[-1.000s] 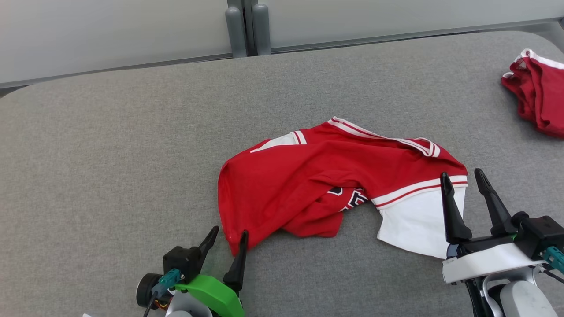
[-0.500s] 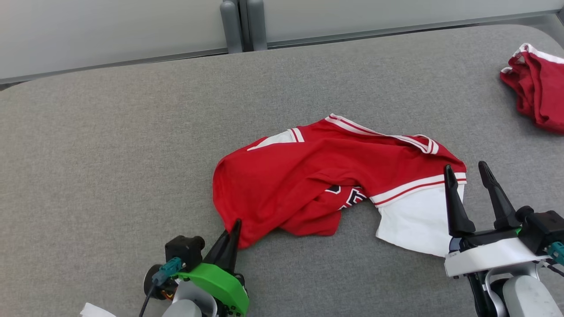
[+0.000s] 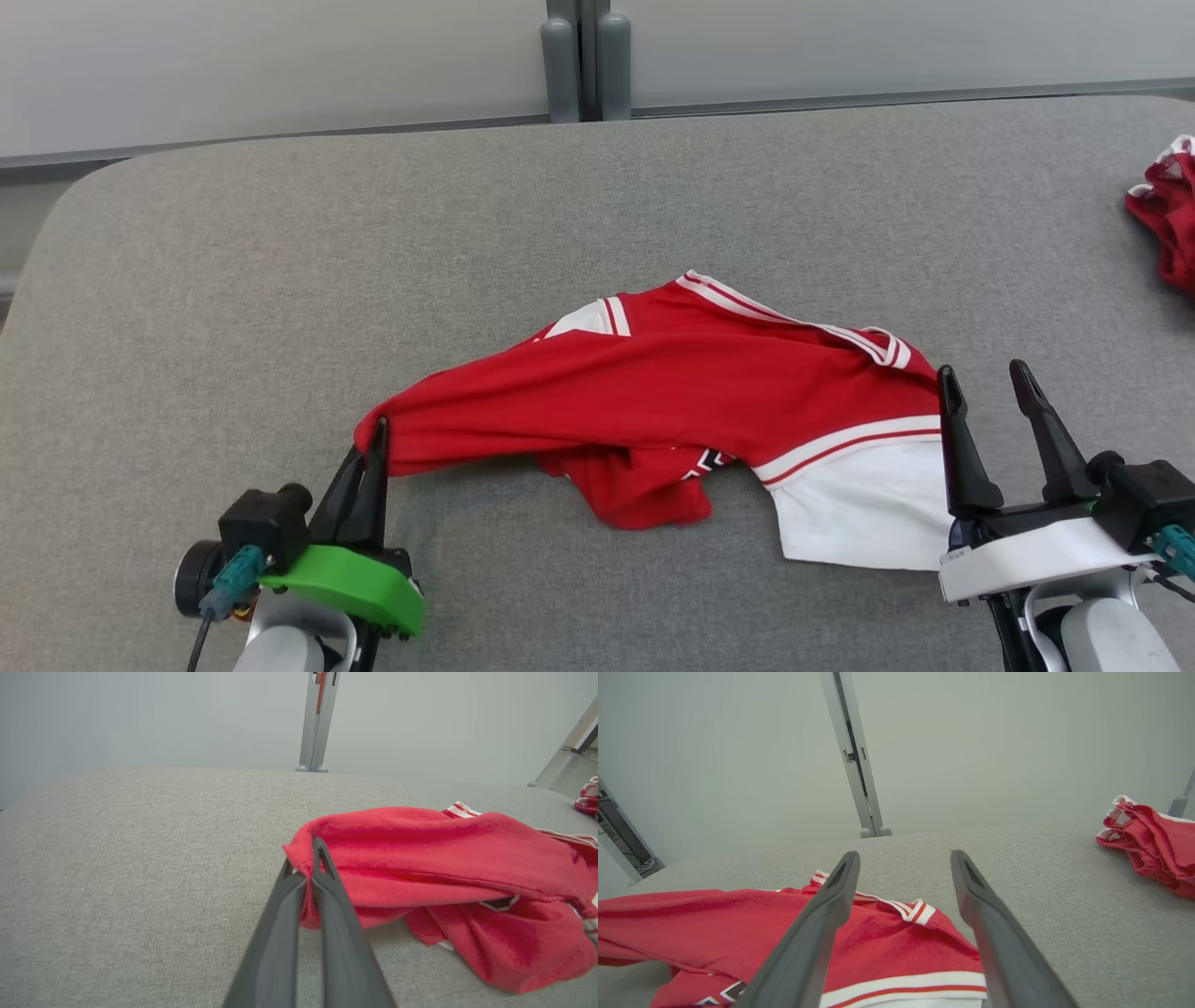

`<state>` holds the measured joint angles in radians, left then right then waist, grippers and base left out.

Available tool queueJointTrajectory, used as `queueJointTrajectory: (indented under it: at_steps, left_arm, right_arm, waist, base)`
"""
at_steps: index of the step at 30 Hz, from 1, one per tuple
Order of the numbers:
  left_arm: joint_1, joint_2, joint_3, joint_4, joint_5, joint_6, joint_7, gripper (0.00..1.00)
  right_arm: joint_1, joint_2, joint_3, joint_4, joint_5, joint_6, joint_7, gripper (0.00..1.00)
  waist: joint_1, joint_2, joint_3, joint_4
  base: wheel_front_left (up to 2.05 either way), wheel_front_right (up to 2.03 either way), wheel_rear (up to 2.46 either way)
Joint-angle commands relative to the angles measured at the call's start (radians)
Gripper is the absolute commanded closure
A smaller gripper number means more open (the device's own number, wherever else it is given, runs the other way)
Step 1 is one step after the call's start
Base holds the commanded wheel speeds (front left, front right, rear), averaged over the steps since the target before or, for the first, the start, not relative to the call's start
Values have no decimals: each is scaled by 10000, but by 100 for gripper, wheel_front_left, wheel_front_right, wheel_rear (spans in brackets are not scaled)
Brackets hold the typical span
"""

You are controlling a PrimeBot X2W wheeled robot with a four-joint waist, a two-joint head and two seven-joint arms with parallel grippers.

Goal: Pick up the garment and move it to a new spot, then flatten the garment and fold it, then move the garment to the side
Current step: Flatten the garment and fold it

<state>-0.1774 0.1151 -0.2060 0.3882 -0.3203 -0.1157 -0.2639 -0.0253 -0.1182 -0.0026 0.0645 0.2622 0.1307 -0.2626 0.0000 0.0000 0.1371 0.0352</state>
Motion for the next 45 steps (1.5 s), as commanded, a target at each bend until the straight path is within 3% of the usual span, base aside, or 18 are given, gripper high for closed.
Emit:
queueJointTrajectory:
  at_steps: [1,7,8,9,22,32,45]
  left_arm:
    - [257,49,126,-74,34,-22,0,100]
    - [991,-141,330,545,76,-67,0,100]
    - [995,-191,407,538,69,-73,0,61]
    - [1027,-248,465,497,80,-82,0,0]
    - [991,-521,1646,-1241,843,-128,0,0]
    - [1529,-383,2424,-2153,1578,-134,0,0]
    - [1879,-42,2235,-1897,1235,-162,0,0]
  right_arm:
    - [87,2,3,51,27,1,-27,0]
    - [159,-30,64,230,111,1,-27,0]
    - [165,-51,57,253,111,1,-27,0]
    - [180,-75,42,279,105,1,-27,0]
    - [365,-105,-111,219,-126,1,-27,0]
    - [656,-88,-104,100,-358,1,-27,0]
    - [981,-195,-90,168,-414,1,-27,0]
  waist:
    - [0,0,-62,109]
    - [0,0,-145,107]
    - [0,0,-168,106]
    - [0,0,-204,109]
    - [0,0,-995,107]
    - [0,0,-1420,14]
    - [0,0,-1465,82]
  base:
    - [0,0,0]
    - [0,0,0]
    - [0,0,0]
    - [0,0,0]
    - [0,0,0]
    - [0,0,0]
    - [0,0,0]
